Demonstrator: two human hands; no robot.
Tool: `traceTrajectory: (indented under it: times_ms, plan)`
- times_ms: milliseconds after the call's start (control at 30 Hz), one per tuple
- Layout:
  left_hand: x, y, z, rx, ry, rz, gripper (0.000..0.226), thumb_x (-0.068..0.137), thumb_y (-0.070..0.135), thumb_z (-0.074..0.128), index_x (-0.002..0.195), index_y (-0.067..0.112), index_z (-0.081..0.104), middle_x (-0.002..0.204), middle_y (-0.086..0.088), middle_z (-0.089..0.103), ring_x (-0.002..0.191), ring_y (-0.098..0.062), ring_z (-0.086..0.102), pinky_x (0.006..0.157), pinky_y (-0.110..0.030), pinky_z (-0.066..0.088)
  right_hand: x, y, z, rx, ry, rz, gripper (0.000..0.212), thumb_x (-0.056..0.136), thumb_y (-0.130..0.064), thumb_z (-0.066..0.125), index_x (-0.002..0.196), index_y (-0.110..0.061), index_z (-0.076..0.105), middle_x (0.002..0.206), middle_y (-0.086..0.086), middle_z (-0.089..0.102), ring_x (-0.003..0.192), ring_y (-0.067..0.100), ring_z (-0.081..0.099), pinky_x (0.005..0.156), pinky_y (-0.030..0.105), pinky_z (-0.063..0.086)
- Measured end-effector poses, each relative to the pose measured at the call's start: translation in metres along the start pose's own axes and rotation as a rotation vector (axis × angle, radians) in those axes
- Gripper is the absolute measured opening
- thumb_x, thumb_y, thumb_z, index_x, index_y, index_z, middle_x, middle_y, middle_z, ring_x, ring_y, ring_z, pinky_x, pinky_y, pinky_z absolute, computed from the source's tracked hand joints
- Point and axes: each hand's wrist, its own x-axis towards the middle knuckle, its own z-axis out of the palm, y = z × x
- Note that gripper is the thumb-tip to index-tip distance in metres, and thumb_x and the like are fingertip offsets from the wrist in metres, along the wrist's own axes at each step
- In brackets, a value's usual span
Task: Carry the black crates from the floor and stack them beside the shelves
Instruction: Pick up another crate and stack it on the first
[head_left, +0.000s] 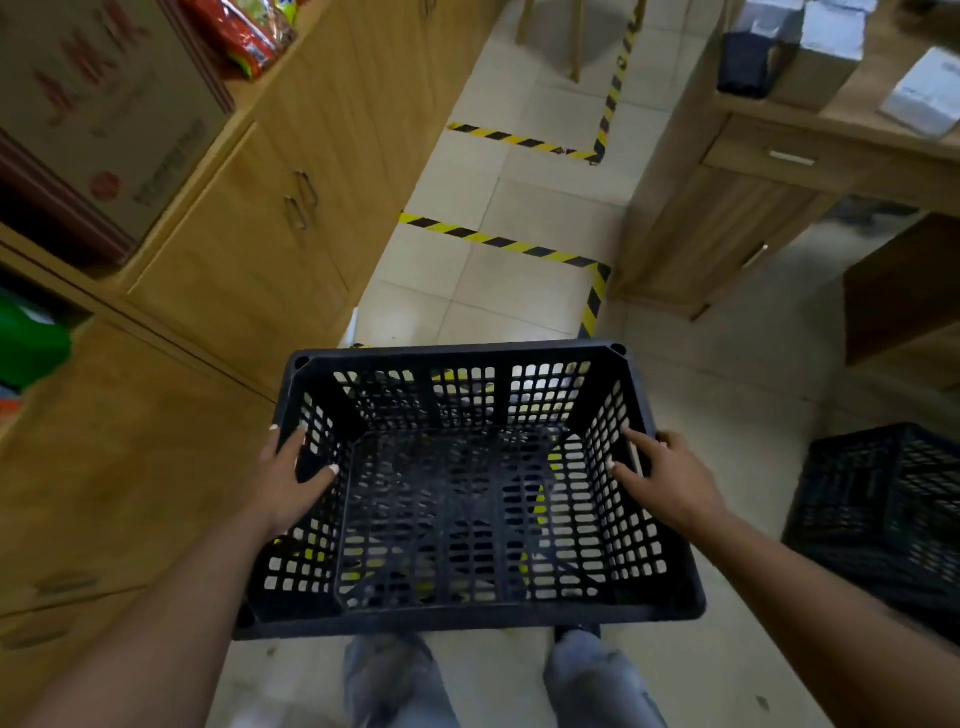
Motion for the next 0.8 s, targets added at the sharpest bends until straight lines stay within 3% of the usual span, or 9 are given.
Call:
traceTrajectory:
  times_ms: [333, 800]
  plan:
    - [0.085, -0.023, -0.049, 0.297, -0.111, 0.155, 0.078, 0.089, 0.062, 0.044, 0.153, 0.034, 0.01, 0.162, 0.002, -0.006, 0.142, -0.047, 0.014, 0.112, -0.052, 0.027, -0.018, -0.061, 0.066, 0.198, 0.032, 0.207, 0.062, 0.085, -0.053, 0.061, 0.141, -0.032, 0.044, 0.145, 0.011, 0.034, 0.127, 0.03, 0.047, 0.102, 0.041, 0.042]
    - [0.155, -0.03, -0.034, 0.353, -0.107, 0.257, 0.075, 0.09, 0.057, 0.048, 0.153, 0.03, 0.017, 0.162, -0.001, -0.002, 0.139, -0.049, 0.018, 0.111, -0.052, 0.026, 0.013, -0.066, 0.128, 0.32, 0.093, 0.282, 0.065, 0.085, -0.051, 0.062, 0.142, -0.028, 0.043, 0.147, 0.011, 0.033, 0.13, 0.031, 0.044, 0.108, 0.046, 0.039]
